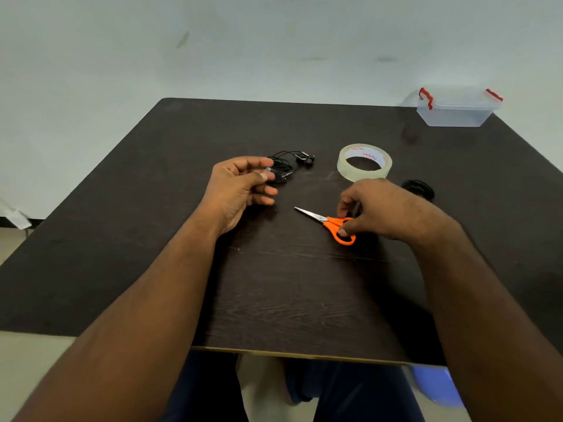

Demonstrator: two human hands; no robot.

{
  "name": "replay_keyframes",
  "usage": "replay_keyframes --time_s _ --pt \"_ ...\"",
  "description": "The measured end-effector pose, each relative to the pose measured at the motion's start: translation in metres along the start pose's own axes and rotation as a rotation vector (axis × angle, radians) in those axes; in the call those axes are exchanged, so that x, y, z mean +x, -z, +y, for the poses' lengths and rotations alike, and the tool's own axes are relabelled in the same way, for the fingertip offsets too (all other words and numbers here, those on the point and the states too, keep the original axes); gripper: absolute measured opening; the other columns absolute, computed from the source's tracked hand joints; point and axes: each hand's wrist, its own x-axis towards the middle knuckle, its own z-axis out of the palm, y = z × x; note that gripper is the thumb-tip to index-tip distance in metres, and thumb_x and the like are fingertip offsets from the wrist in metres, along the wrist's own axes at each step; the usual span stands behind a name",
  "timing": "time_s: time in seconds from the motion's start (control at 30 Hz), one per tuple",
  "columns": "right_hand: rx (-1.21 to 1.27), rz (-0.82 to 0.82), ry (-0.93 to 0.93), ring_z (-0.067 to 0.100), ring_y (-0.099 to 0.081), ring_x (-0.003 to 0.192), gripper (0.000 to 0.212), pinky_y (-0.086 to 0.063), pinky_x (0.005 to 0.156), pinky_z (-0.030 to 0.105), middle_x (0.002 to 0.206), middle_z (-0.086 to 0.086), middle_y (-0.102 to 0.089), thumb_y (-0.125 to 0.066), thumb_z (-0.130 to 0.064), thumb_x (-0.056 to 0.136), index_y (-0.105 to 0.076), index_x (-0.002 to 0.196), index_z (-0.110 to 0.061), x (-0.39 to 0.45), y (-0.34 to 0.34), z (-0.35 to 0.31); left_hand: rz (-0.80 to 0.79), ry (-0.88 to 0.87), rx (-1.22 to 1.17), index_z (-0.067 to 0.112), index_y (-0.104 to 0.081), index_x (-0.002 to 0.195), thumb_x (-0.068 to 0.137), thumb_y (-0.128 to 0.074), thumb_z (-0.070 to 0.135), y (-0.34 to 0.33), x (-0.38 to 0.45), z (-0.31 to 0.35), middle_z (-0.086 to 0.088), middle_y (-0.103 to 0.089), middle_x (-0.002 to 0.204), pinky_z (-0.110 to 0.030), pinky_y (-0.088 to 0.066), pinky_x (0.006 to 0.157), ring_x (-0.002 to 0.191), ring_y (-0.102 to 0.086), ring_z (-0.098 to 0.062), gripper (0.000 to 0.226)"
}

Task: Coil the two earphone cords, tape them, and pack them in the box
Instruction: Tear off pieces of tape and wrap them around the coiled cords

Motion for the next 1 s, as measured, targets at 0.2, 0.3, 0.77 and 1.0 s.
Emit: replay_keyframes --time_s 0.2,0.3,0.77,1.0 --pt "-0.12 -0.013 -0.014 0.014 -0.06 0.085 0.019 -0.046 0.065 0.026 0.086 -0.008 -0.066 -0.076 -0.037 0.076 -0.068 0.085 -0.021 -0.013 0.003 -0.003 -0.007 -0.011 0.024 0.0 -0.067 0.094 0.085 -0.062 -0.006 0.0 0.001 -0.001 -0.014 -0.069 0.083 -0.035 -0.06 0.072 0.078 -0.071 -0.026 0.012" --pt "-0.264 -0.088 0.015 0.017 -0.055 0.075 0.011 -0.044 0.063 0.027 0.076 -0.003 -0.058 -0.068 -0.021 0.078 -0.067 0.087 -0.014 -0.009 0.005 -0.007 -0.022 -0.025 0.012 0.001 -0.066 0.093 0.083 -0.066 -0.005 0.0 -0.001 0.0 -0.014 -0.068 0.08 -0.034 -0.06 0.073 0.08 -0.071 -0.027 0.012" --pt "-0.744 -0.124 0.233 0.019 -0.047 0.076 0.018 -0.04 0.066 0.032 0.113 0.0 -0.047 -0.067 -0.034 0.085 -0.063 0.095 -0.02 0.015 0.058 -0.003 0.102 -0.235 0.263 0.011 -0.07 0.092 0.078 -0.075 0.002 -0.003 -0.003 -0.001 -0.007 -0.066 0.076 -0.017 -0.037 0.034 0.043 -0.053 -0.005 0.018" --pt "-0.878 -0.02 0.185 0.024 -0.055 0.07 0.048 -0.04 0.055 0.029 0.098 -0.006 -0.052 -0.051 -0.07 0.068 -0.048 0.096 -0.032 0.028 0.101 -0.026 0.135 -0.264 0.322 0.015 -0.073 0.089 0.077 -0.077 0.005 -0.003 0.001 -0.005 -0.003 -0.067 0.072 -0.02 -0.04 0.038 0.041 -0.047 -0.006 0.016"
